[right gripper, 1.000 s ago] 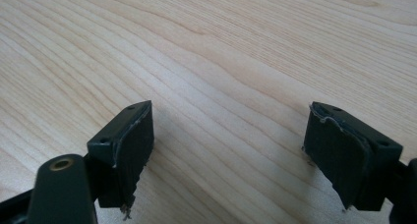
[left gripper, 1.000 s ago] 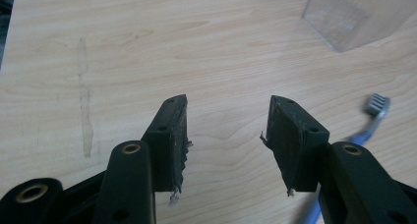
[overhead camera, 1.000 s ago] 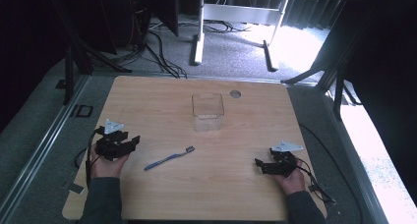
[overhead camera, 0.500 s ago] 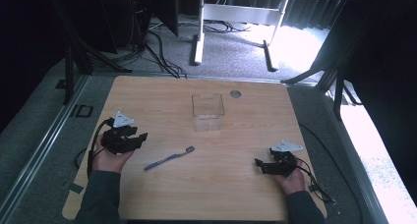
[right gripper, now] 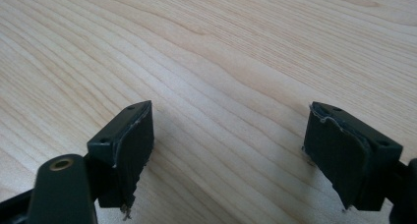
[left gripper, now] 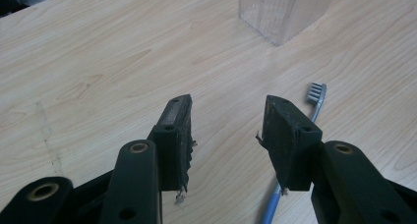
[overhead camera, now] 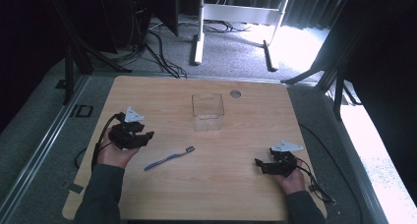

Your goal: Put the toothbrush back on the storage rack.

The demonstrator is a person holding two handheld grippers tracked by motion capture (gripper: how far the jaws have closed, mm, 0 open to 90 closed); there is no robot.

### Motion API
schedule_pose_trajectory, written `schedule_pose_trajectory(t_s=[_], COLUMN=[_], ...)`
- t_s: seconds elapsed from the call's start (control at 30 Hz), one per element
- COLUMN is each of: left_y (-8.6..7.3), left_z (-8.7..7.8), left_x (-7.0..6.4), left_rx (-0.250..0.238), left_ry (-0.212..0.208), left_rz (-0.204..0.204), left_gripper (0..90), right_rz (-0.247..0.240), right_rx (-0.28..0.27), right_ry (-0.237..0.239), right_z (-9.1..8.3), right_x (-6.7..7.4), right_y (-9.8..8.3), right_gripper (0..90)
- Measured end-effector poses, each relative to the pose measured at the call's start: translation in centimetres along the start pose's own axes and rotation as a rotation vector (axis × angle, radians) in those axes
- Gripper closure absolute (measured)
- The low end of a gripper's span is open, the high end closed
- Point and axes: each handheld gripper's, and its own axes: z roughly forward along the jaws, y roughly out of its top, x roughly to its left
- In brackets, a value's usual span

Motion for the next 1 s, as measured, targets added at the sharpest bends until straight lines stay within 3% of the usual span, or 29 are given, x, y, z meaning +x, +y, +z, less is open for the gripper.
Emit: schedule_pose_trajectory(t_s=[0.37, 1.0], left_y=[1.3, 2.9], left_z=[1.4, 2.7], left_x=[-0.9, -2.1], left_rx=[0.046, 0.109], left_ry=[-0.041, -0.07], left_rz=[0.058, 0.112], left_gripper=[57.0, 58.6], right_rz=[0.001, -0.004], right_rx=[0.0, -0.002], right_ry=[0.0, 0.0], right_z=[0.0, 0.0], right_x=[0.0, 0.0], right_y=[0.0, 0.0], right_gripper=[18.7, 18.7])
